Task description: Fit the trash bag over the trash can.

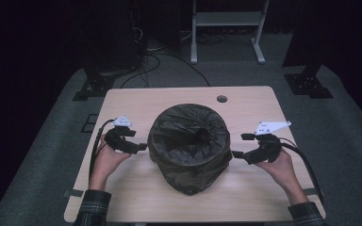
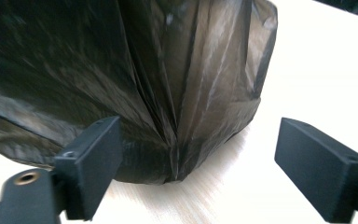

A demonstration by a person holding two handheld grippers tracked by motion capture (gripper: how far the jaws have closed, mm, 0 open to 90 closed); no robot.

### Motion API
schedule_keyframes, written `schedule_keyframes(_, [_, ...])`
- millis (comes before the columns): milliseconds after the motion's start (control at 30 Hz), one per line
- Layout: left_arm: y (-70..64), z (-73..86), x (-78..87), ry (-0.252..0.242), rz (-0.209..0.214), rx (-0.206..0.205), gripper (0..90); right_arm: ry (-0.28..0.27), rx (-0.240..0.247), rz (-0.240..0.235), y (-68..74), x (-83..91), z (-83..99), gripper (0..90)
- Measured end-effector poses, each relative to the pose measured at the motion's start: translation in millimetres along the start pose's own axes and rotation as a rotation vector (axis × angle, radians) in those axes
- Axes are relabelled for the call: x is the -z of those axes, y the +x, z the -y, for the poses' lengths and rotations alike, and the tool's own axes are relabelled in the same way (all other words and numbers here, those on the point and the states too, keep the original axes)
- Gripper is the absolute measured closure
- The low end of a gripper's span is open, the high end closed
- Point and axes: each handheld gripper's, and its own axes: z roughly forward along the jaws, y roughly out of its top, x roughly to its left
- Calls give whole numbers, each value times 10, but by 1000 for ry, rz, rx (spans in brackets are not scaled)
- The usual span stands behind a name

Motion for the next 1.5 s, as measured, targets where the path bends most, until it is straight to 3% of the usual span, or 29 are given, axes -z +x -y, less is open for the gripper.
schedule_keyframes(100, [-52, 107, 66, 2, -1, -24, 0, -30, 0, -13, -13, 66, -38, 100])
schedule_keyframes(267, [-180, 299, 95, 25, 20, -79, 0, -54, 42, -25, 9, 158, -121, 99])
schedule_keyframes(633, [-468, 687, 30, 48, -4, -150, 0, -84, 103, -19, 133, 356, -401, 99])
schedule_keyframes(767, [-541, 775, 8, 44, 15, -179, 0, -97, 127, -26, 195, 416, -528, 99])
schedule_keyframes(933, [-569, 872, -44, 63, 31, -204, 0, -101, 162, -34, 272, 459, -718, 99])
schedule_keyframes(1133, [-566, 922, -88, 52, 63, -223, 0, -108, 199, -66, 366, 469, -962, 99])
schedule_keyframes(1300, [-550, 951, -99, 35, 99, -213, 0, -90, 230, -91, 424, 422, -1144, 99])
schedule_keyframes(1500, [-550, 971, -100, 18, 102, -214, 0, -70, 267, -117, 495, 320, -1340, 99])
